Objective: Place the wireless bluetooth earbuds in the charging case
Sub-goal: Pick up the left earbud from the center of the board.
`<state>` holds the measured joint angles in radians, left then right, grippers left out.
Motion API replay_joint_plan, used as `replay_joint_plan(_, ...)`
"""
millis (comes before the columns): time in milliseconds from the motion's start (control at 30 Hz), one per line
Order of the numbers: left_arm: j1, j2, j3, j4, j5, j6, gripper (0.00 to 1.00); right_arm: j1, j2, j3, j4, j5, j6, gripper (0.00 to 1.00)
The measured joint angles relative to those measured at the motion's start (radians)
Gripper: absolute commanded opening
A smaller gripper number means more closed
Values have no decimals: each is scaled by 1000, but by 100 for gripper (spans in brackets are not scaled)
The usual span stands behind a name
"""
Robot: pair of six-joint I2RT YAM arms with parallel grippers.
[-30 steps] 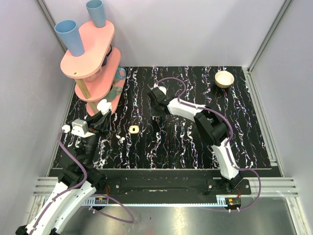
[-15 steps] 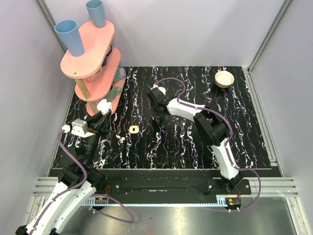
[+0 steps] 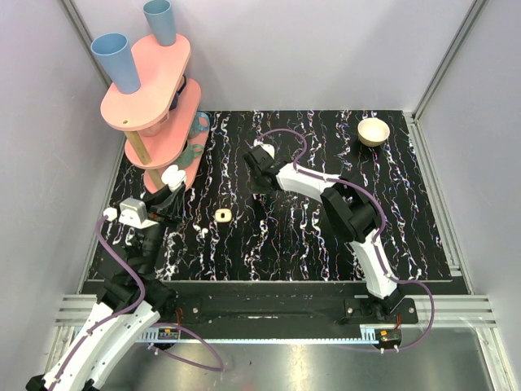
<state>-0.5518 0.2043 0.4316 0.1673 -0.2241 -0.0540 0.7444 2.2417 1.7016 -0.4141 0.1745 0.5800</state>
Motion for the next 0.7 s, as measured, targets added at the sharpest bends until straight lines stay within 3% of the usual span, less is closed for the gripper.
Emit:
replay_joint_plan(367,0,3,0,0,0,0,0,0,0,2,-2,1,-35,11)
replay_joint_plan(567,0,17,0,0,2,0,0,0,-11,-12,10,9,-70,9)
replay_joint_plan(700,0,32,0,3,7,0,0,5,-134,-175,112,31,-94,9)
